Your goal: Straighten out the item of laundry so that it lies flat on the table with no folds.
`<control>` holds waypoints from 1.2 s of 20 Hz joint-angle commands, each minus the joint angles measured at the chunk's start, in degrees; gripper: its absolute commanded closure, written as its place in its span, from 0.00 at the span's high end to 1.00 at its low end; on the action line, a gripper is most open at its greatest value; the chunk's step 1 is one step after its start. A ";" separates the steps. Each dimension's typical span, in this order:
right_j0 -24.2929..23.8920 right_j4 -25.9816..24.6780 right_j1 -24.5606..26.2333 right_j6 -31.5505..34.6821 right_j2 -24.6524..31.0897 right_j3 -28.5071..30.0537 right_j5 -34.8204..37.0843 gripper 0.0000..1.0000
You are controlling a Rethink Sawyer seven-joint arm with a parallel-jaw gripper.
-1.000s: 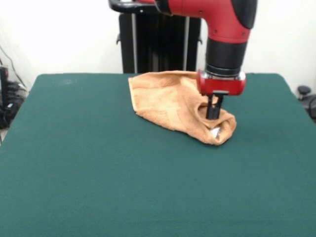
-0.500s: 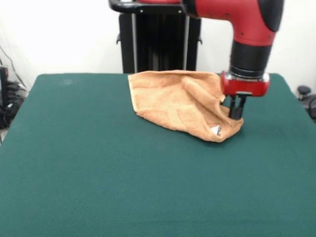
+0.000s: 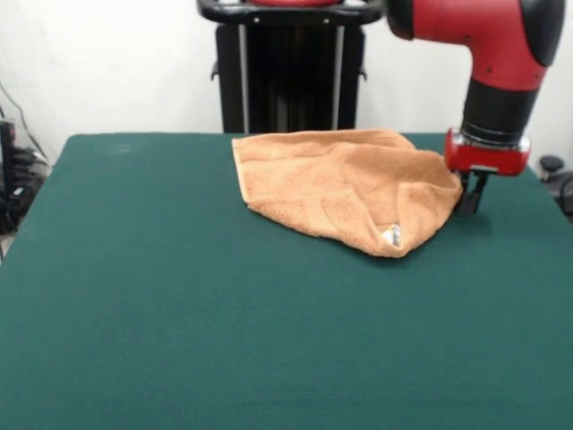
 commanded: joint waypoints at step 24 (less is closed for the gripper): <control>0.12 3.07 1.53 15.58 1.27 -2.89 -1.26 1.00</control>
